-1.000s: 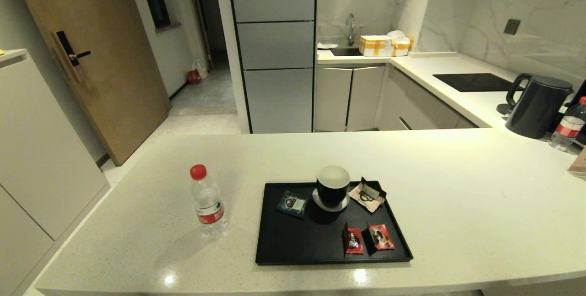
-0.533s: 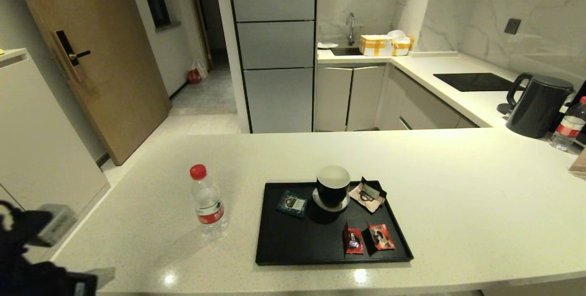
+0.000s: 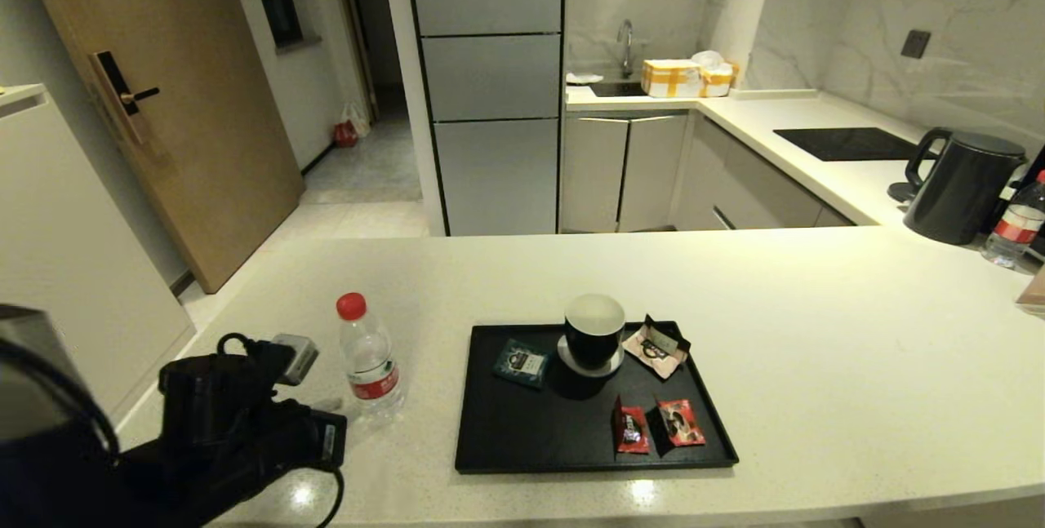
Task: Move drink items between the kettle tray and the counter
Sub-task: Return the bottled water to its original position
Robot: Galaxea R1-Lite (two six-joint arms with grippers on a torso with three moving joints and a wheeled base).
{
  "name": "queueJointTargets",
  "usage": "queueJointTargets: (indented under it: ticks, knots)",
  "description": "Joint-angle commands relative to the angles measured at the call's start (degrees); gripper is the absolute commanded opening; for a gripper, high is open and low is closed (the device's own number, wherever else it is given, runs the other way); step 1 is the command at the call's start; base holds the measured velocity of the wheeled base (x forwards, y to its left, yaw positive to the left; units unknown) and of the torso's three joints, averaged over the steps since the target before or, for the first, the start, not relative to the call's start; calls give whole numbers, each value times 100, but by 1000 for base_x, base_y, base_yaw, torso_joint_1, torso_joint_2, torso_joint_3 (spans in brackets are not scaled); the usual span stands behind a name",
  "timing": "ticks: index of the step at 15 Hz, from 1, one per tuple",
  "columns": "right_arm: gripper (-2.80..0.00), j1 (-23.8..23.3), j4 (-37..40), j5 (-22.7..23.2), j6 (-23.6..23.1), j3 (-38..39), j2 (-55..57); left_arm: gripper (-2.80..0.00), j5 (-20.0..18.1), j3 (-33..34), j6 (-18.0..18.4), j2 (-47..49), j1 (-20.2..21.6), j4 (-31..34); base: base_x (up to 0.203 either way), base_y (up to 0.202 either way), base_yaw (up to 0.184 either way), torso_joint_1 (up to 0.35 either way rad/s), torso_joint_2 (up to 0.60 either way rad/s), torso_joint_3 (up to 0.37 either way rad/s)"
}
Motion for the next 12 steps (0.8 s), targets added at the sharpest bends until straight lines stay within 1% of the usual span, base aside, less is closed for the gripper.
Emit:
queueJointTargets:
  ticks: [1, 2, 5, 8, 10, 11, 12]
  knots:
    - [-280, 0, 0, 4, -2, 9, 7, 0, 34, -221, 8, 844, -358, -777, 0, 0, 0, 0, 0, 0]
    - [-280, 0, 0, 4, -2, 9, 7, 0, 51, -223, 12, 849, -403, -761, 0, 0, 0, 2, 27, 17]
    - [-280, 0, 0, 4, -2, 9, 7, 0, 259, -270, 14, 937, -446, -776, 0, 0, 0, 3, 33, 22]
    - [-280, 0, 0, 4, -2, 9, 7, 0, 280, -100, 17, 867, -453, -788, 0, 0, 0, -4, 10, 6]
    - [-280, 0, 0, 4, -2, 9, 7, 0, 301, -121, 12, 893, -455, -810, 0, 0, 0, 0, 0, 0]
    - [-280, 0, 0, 4, -2, 9, 7, 0, 417, -196, 15, 936, -455, -807, 0, 0, 0, 0, 0, 0]
    - [-280, 0, 0, 4, -2, 9, 7, 0, 623, -429, 18, 1018, -455, -795, 0, 0, 0, 0, 0, 0]
